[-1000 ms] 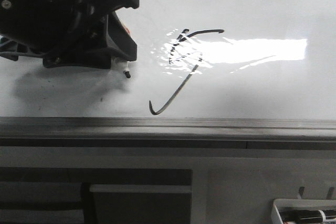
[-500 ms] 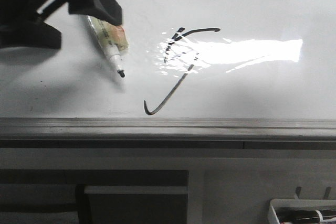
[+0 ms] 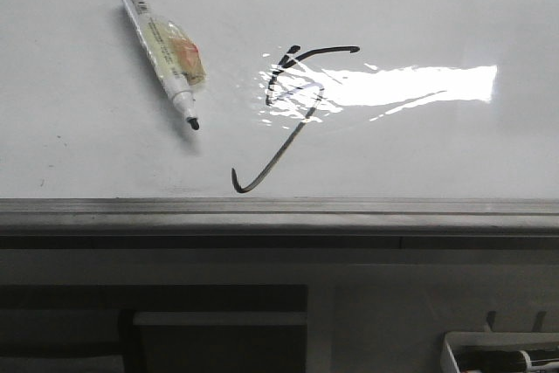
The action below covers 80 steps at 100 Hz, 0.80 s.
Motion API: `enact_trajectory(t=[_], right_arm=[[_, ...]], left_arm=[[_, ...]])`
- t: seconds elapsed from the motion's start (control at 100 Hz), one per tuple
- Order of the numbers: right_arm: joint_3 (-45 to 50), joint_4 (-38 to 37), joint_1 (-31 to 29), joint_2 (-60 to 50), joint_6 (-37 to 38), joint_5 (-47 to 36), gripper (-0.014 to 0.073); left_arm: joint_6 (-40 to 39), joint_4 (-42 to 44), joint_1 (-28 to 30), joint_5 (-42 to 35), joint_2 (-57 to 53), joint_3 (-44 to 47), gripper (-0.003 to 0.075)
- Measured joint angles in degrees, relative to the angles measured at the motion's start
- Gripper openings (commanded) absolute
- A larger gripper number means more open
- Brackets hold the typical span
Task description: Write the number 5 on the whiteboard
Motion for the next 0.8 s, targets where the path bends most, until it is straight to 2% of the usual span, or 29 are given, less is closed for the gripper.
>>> enact_trajectory(t=[0.24, 0.8], right_arm=[[3.6, 1.1, 0.0, -8.1, 0.0, -0.5, -0.0069], [3.6, 1.5, 0.0, -8.3, 0.0, -0.8, -0.0069]], left_arm=[[0.3, 0.3, 0.0, 0.1, -7.6, 5.6, -0.002], [0.3, 0.5, 0.0, 0.3, -8.2, 8.5, -0.002]])
